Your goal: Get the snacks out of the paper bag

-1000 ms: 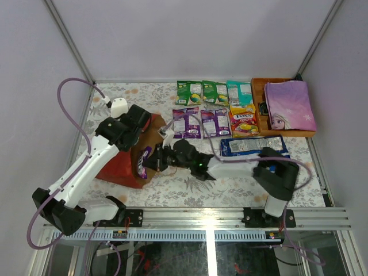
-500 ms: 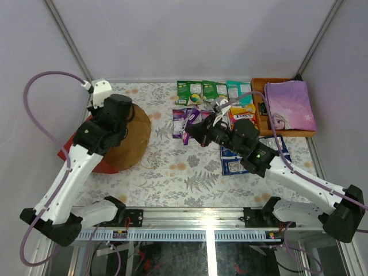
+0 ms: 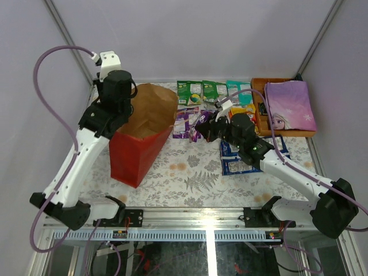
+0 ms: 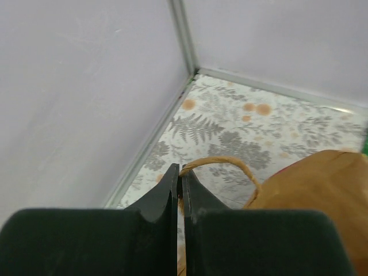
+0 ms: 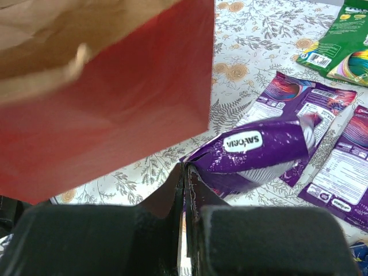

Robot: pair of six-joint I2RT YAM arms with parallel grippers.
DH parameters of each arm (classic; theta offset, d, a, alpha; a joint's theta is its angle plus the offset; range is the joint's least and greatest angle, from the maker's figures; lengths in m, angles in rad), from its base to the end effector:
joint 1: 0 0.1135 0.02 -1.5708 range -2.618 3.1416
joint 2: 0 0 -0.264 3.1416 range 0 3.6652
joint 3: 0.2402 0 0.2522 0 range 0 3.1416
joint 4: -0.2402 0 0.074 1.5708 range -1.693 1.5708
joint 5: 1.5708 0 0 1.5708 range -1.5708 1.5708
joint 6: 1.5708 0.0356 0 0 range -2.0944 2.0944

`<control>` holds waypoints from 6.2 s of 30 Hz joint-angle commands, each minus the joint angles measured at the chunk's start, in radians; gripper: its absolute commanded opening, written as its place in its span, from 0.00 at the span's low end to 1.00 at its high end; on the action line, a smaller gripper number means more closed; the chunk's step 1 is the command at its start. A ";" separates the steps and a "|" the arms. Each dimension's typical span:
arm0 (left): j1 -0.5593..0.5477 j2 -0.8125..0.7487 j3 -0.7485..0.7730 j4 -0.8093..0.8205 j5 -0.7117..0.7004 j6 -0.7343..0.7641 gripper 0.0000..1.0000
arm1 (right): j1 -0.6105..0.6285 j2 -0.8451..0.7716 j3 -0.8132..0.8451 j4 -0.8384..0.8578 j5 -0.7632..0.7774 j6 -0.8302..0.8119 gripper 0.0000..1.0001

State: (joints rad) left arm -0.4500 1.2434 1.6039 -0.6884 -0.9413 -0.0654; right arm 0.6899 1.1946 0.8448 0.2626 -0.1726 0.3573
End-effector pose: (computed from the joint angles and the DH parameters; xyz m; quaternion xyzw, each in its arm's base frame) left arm 0.2224 -0.0755 0.4754 -0.1207 0.7617 0.2243 0.5957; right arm 0.2139 0.1844 0.3220 -0.1790 0.7147 0.3916 0.5512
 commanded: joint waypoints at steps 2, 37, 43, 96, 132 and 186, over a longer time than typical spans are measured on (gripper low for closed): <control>0.100 0.073 -0.005 0.103 -0.133 0.022 0.00 | -0.002 -0.036 0.012 0.079 0.039 -0.037 0.00; 0.472 0.257 0.153 0.068 0.306 -0.416 0.00 | -0.003 0.215 0.144 0.135 -0.118 0.063 0.00; 0.524 0.248 0.130 0.072 0.277 -0.405 0.00 | -0.003 0.250 0.161 0.143 -0.130 0.074 0.00; 0.860 0.793 0.414 0.063 0.069 -0.561 0.00 | 0.040 0.720 0.723 -0.206 -0.318 -0.018 0.00; 0.297 0.038 -0.079 0.236 0.224 -0.177 1.00 | 0.007 1.093 1.403 -1.046 -0.325 -0.445 0.00; 0.340 0.692 -0.351 0.659 1.451 -0.041 0.92 | -0.384 0.655 0.808 -0.115 -0.410 0.050 0.97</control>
State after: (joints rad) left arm -0.1108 1.9274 1.3071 -0.0444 0.4355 -0.1253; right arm 0.3058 1.8874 1.6608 0.0540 -0.5182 0.3786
